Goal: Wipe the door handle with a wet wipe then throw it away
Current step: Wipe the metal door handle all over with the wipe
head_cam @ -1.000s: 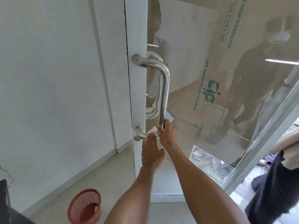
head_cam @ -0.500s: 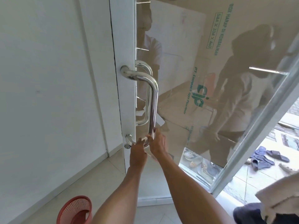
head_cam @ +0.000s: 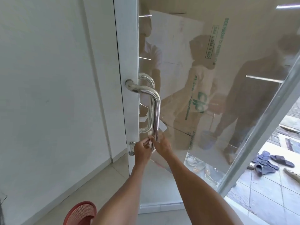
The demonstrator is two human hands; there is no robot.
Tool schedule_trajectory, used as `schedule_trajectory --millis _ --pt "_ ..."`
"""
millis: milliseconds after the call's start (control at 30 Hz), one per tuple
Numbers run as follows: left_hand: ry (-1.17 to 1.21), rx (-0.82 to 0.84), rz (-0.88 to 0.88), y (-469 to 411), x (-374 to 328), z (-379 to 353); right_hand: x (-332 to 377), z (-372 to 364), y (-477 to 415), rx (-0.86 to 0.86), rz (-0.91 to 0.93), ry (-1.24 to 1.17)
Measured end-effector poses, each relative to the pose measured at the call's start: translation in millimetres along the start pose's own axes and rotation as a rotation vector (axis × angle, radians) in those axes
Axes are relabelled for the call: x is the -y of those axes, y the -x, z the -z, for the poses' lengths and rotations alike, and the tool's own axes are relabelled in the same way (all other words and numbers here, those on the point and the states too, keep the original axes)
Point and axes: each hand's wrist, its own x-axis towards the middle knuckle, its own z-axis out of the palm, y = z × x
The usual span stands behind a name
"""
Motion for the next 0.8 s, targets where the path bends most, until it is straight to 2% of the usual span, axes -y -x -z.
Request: schedule_trajectory --millis 100,267,433,567,667,800 --pt "0.034 -0.023 -0.025 -8.2 -24.5 2.5 7.4 7.4 6.4 -0.035 -0.027 -0.075" --pt "0.021 -0.049 -0.218 -10.7 -74.8 13.9 28.3 26.4 26.8 -0.156 0.117 -0.187" --pt "0.096 -0.114 -0.291 -12.8 -130.4 27.0 68.9 53.5 43.6 -0.301 0.201 -0.298" --pt "-0.024 -0.060 -0.306 -11.7 -154.7 31.5 97.5 70.0 51.4 -0.441 0.268 -0.337" --pt "-0.235 -0.045 -0.276 -0.4 -142.7 30.4 104.5 78.1 55.2 -0.538 0.300 -0.326" --pt "-0.372 -0.005 -0.338 20.6 -118.0 28.3 88.3 73.8 59.0 -0.547 0.322 -0.226"
